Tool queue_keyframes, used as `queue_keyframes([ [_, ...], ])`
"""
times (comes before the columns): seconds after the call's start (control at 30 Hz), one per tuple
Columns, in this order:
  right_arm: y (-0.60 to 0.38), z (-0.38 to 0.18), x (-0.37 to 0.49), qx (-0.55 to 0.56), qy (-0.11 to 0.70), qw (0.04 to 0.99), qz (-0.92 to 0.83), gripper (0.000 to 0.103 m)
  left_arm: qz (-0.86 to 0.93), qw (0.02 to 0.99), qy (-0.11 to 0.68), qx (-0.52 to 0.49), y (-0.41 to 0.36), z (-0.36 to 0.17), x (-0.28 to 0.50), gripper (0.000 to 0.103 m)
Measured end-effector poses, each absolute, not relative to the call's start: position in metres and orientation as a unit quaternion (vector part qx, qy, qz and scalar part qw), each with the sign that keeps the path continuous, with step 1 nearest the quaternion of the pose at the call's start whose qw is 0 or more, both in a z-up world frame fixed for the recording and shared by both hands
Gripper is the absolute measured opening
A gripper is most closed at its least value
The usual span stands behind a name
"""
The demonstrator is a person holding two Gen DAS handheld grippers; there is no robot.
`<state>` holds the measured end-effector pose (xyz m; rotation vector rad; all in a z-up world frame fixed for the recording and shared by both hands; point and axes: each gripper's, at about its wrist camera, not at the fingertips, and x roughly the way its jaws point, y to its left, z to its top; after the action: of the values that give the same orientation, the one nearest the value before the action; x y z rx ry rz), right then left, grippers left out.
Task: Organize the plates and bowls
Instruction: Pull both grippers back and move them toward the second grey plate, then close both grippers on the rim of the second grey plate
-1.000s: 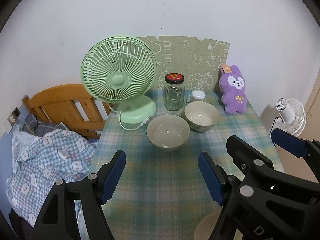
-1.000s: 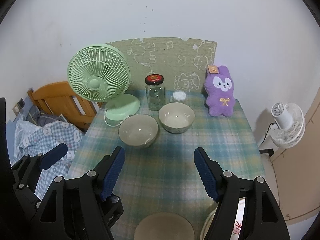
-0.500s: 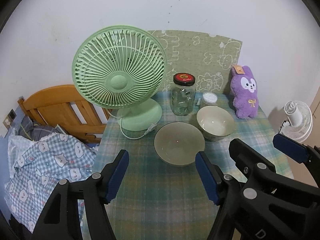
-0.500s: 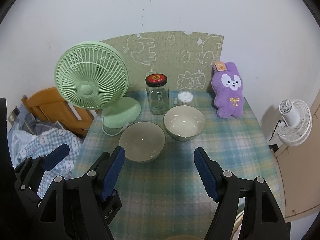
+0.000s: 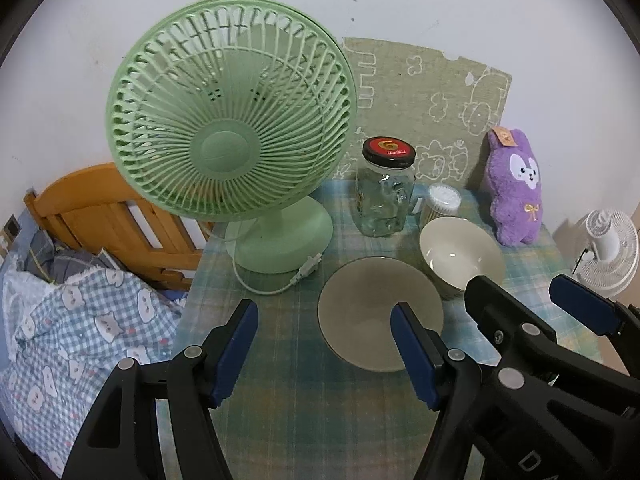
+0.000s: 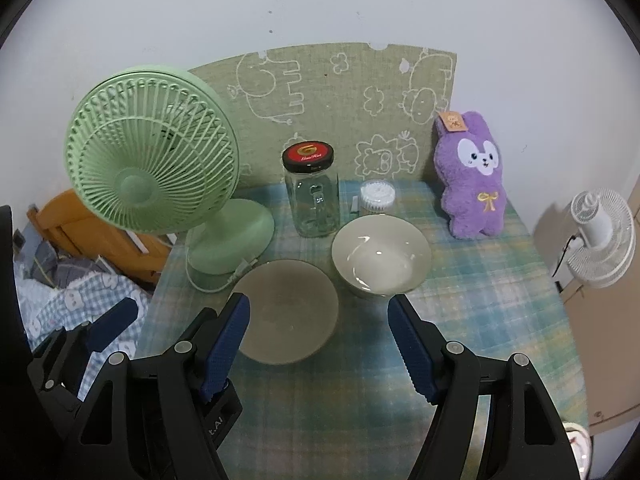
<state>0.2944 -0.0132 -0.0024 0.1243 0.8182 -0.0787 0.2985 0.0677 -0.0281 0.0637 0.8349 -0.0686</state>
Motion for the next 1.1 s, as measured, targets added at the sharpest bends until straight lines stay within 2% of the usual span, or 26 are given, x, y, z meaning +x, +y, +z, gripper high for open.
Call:
queue_keyframes([
  [0.4,-0.012,-0.043,0.334,0.049,0.407,0.911,-0.044,0.073,-0.03,0.904,0.426,0.02,0.076,-0.07,0.335,0.07],
  [0.5,-0.014,-0.055,0.342,0.052,0.415,0.907,-0.05,0.061,-0.029,0.899,0.437,0.021,0.076,-0.082,0.343,0.061],
  [0.6,-0.017,-0.066,0.347,0.057,0.421,0.904,-0.054,0.058,-0.026,0.897,0.441,0.021,0.077,-0.092,0.348,0.058],
  [0.73,-0.02,-0.078,0.354,0.059,0.427,0.9,-0.058,0.053,-0.025,0.892,0.45,0.031,0.074,-0.1,0.354,0.046],
  [0.83,-0.022,-0.085,0.359,0.059,0.433,0.897,-0.062,0.052,-0.025,0.89,0.454,0.037,0.073,-0.106,0.357,0.045],
  [1.1,-0.024,-0.1,0.365,0.058,0.449,0.889,-0.065,0.036,-0.026,0.881,0.47,0.045,0.07,-0.12,0.364,0.033],
])
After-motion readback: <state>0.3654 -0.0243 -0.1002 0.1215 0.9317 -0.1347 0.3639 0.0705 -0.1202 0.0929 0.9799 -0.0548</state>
